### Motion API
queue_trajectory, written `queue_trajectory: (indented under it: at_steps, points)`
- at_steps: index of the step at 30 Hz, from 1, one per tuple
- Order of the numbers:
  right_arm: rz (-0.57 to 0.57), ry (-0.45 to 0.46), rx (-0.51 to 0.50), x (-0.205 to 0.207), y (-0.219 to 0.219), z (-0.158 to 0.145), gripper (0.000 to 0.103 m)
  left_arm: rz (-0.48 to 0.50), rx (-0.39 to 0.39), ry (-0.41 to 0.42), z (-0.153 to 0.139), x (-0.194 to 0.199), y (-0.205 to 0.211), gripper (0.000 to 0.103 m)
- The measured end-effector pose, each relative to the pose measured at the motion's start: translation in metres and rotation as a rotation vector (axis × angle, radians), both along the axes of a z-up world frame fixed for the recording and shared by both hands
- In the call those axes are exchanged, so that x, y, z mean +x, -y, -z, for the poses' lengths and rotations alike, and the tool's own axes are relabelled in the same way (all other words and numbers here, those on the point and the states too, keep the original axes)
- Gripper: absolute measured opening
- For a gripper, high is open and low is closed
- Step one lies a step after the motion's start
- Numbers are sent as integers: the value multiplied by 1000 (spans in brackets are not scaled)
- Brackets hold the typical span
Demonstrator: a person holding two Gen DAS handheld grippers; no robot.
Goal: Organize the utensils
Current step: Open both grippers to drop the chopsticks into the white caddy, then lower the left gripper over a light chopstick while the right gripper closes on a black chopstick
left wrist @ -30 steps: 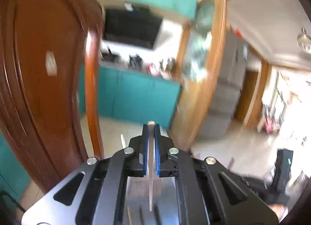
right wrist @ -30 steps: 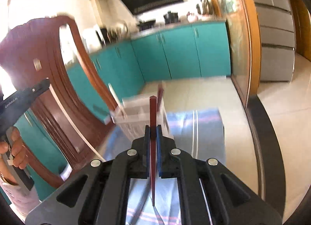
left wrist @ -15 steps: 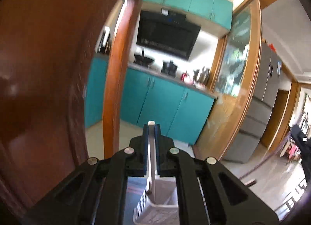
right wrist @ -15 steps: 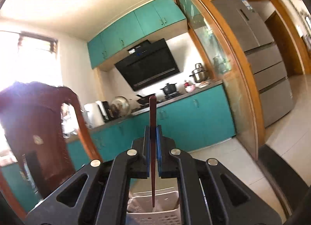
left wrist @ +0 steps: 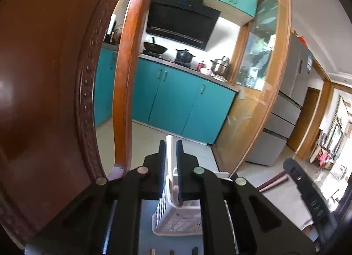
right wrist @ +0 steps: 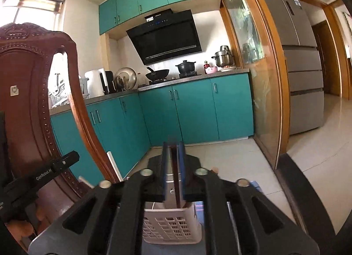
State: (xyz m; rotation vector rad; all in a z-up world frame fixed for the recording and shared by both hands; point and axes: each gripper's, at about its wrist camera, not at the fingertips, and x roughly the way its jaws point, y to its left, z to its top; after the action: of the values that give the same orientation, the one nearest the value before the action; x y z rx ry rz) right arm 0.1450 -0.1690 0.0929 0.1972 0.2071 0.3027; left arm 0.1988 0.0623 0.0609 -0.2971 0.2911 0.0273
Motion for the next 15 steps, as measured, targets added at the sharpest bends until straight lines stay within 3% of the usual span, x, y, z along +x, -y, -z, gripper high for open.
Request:
queue_trajectory:
  at_steps: [5, 7, 10, 12, 13, 15]
  points:
    - [-134, 62, 15, -63, 15, -6, 23, -25, 72, 98, -3, -54, 3, 11]
    - [-212, -20, -12, -64, 9, 14, 23, -41, 96, 93, 10, -67, 3, 11]
    - [-254, -357, -155, -22, -18, 79, 23, -32, 132, -35, 45, -61, 5, 11]
    - [-219, -640, -205, 15, -27, 133, 23, 14, 123, -196, 76, -40, 5, 11]
    - [-205, -740, -199, 26, -27, 155, 23, 42, 107, -285, 90, -27, 6, 11]
    - [-214, -826, -226, 32, -31, 176, 23, 75, 96, -379, 105, -13, 8, 15]
